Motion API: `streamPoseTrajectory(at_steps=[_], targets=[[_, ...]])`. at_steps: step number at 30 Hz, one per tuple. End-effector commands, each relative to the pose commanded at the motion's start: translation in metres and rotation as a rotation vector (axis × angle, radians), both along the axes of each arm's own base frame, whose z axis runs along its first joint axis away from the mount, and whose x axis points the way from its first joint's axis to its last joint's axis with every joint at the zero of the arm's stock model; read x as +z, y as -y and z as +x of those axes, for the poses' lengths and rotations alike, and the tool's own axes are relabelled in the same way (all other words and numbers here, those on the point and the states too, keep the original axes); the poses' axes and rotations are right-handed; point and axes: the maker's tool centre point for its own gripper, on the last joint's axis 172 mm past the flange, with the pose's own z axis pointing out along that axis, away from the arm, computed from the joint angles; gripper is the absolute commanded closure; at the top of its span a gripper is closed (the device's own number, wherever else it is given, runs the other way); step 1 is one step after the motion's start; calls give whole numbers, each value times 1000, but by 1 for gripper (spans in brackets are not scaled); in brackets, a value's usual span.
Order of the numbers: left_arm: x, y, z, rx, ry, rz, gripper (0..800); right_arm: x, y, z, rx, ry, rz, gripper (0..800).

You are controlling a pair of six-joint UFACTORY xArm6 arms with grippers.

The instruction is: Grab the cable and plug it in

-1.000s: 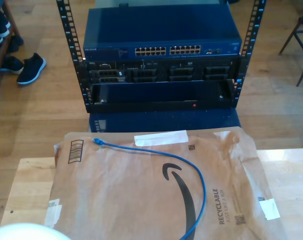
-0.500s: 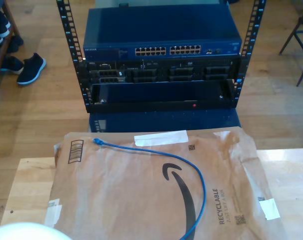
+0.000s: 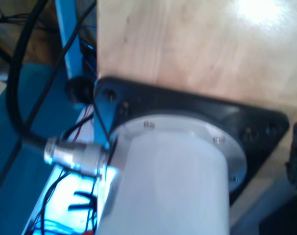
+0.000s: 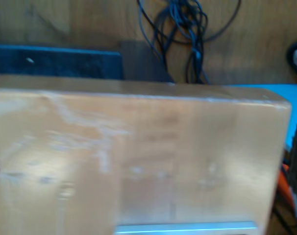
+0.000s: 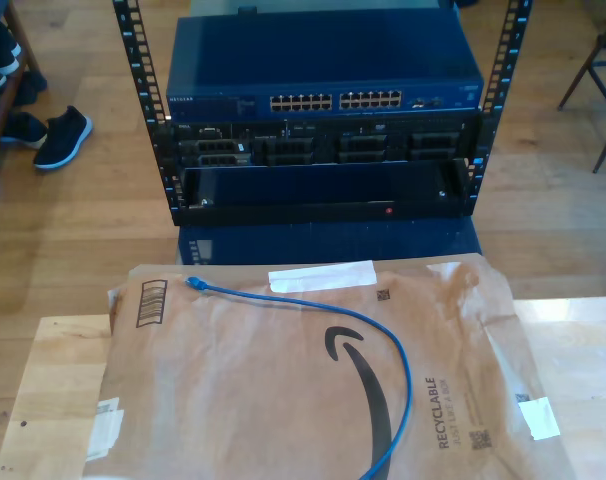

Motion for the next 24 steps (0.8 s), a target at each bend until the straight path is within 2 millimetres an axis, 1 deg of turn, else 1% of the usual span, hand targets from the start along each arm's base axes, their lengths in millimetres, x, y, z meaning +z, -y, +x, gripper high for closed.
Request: streamPoseTrajectory(at_steps=[2, 4, 5, 6, 8, 9, 11, 13, 14, 15, 17, 21, 24], targets=[[15, -4, 20, -9, -53, 18, 1, 4, -8, 33, -13, 14, -28, 4], [26, -13, 47, -8, -93, 78, 1, 14, -11, 72, -30, 62, -79, 4], [31, -16, 62, -8, -106, 108, 1, 19, -16, 87, -35, 75, -88, 4], [35, -16, 74, -16, -116, 130, 1, 20, -25, 102, -24, 82, -89, 6], [39, -10, 102, -26, -130, 167, 1, 29, -43, 134, -31, 102, -93, 7], [42, -5, 117, -25, -130, 183, 1, 31, -56, 151, -30, 107, -93, 7], [43, 14, 145, -23, -133, 192, 1, 35, -89, 178, -27, 108, -85, 7], [38, 35, 164, -10, -158, 180, 1, 34, -117, 191, -39, 83, -74, 7], [35, 43, 171, -5, -173, 181, 1, 34, -131, 197, -41, 79, -73, 7], [35, 50, 179, -12, -182, 189, 1, 33, -147, 204, -36, 76, -73, 8], [35, 64, 197, -24, -195, 212, 1, 31, -188, 220, 4, 68, -73, 8], [34, 78, 233, 28, -212, 271, 1, 27, -265, 251, -1, 54, -74, 6], [33, 82, 249, 53, -197, 302, 1, 28, -338, 267, -66, 46, -14, 6]])
